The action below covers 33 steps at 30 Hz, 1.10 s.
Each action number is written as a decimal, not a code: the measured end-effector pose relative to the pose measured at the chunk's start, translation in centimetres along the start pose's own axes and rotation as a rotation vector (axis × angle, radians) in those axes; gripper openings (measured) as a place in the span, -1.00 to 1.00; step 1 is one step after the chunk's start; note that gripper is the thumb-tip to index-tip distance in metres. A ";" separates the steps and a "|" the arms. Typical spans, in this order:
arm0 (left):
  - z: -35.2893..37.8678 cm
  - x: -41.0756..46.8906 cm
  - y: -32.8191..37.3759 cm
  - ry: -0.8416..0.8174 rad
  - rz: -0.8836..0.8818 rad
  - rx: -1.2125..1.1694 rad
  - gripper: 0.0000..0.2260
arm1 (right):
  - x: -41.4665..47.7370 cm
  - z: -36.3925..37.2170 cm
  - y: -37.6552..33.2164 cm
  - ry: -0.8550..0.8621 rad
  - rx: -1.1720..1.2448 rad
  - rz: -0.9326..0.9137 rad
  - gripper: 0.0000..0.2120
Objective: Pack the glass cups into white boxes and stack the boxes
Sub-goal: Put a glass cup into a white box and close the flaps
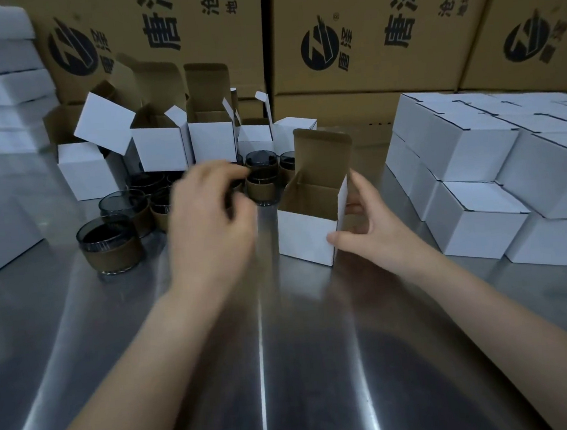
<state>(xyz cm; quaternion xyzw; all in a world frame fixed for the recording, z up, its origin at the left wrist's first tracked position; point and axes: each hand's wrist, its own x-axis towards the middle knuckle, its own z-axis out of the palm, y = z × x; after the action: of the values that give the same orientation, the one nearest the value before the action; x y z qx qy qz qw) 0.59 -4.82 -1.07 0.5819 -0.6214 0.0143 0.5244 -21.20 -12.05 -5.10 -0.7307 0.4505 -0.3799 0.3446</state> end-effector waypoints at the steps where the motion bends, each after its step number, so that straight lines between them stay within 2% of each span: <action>1: -0.8 0.8 -1.1 0.047 -0.067 0.064 -0.72 | 0.0 -0.2 -0.1 -0.005 0.006 0.007 0.01; 4: -2.7 2.3 -3.8 0.139 -0.308 0.278 -0.69 | -0.2 -0.6 -0.2 -0.019 0.045 0.006 -0.05; 7: -3.7 2.7 -5.6 0.184 -0.473 0.374 -0.65 | -0.4 -0.8 -0.1 -0.039 0.066 -0.001 -0.10; 11: -3.9 2.7 -7.5 0.052 -0.666 0.426 -0.48 | -0.3 -1.0 0.0 -0.049 0.074 -0.001 -0.12; 14: -3.7 2.5 -8.1 -0.023 -0.740 0.420 -0.43 | -0.2 -1.1 0.0 -0.038 0.097 -0.015 -0.13; 20: -3.9 2.4 -9.2 0.016 -0.715 0.387 -0.46 | -0.1 -1.2 0.1 -0.020 0.092 -0.059 -0.25; 25: -3.9 2.4 -9.1 0.096 -0.653 0.332 -0.42 | -0.5 -1.2 -0.6 -0.031 0.064 -0.087 -0.22; 29: -3.7 2.5 -8.0 0.191 -0.537 0.275 -0.36 | -0.9 -1.1 -1.5 -0.038 0.025 -0.126 -0.18; 33: -3.3 2.5 -6.1 0.265 -0.341 0.161 -0.35 | -1.1 -1.2 -1.9 -0.047 -0.034 -0.135 -0.31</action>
<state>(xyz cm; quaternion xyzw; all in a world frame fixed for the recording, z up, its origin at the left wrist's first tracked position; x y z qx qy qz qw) 7.71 -6.50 -1.52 0.7113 -0.4366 0.0514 0.5484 -21.80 -10.53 -3.17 -0.7740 0.3981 -0.3775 0.3162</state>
